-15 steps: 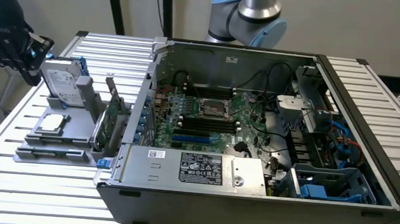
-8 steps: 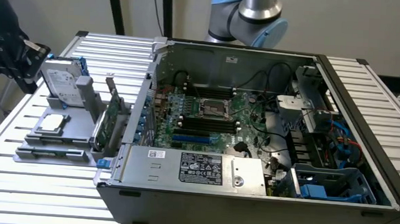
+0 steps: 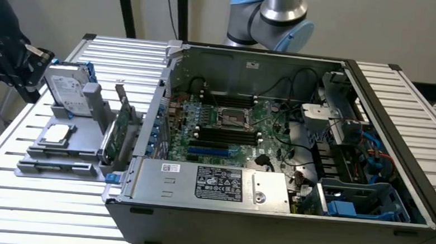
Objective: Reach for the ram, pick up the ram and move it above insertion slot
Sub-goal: 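Reach for the ram, then pick up the ram and move it above insertion slot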
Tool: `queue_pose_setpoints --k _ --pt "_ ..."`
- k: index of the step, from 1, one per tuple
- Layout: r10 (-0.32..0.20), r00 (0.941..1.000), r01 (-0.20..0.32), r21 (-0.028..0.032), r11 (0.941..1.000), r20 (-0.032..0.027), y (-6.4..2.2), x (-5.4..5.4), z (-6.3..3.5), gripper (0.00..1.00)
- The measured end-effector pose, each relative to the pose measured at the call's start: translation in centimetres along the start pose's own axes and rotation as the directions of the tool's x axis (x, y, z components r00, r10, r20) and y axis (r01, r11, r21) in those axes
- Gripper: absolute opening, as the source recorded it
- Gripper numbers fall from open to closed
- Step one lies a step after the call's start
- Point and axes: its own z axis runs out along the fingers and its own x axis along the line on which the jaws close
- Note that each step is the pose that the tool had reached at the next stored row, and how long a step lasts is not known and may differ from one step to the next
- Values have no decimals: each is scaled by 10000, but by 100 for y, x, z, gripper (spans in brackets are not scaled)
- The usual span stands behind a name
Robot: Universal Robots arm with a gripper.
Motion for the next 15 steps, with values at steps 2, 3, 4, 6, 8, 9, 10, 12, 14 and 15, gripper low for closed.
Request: queue_pose_setpoints --k 2,3,4,6,8,9,10,12,14,15 --pt "0 10000 0 0 10000 0 0 0 0 11" --pt "0 10000 0 0 10000 0 0 0 0 11" --pt "0 10000 0 0 10000 0 0 0 0 11" --pt "0 10000 0 0 10000 0 0 0 0 11" --pt "0 10000 0 0 10000 0 0 0 0 11" --pt "0 10000 0 0 10000 1 0 0 0 11" --pt "0 10000 0 0 10000 0 0 0 0 11" --pt "-25 10000 25 0 10000 0 0 0 0 11" --pt "-356 9994 356 0 9994 -13 0 1 0 11" --pt "-552 9985 552 0 9985 -21 0 1 0 11"
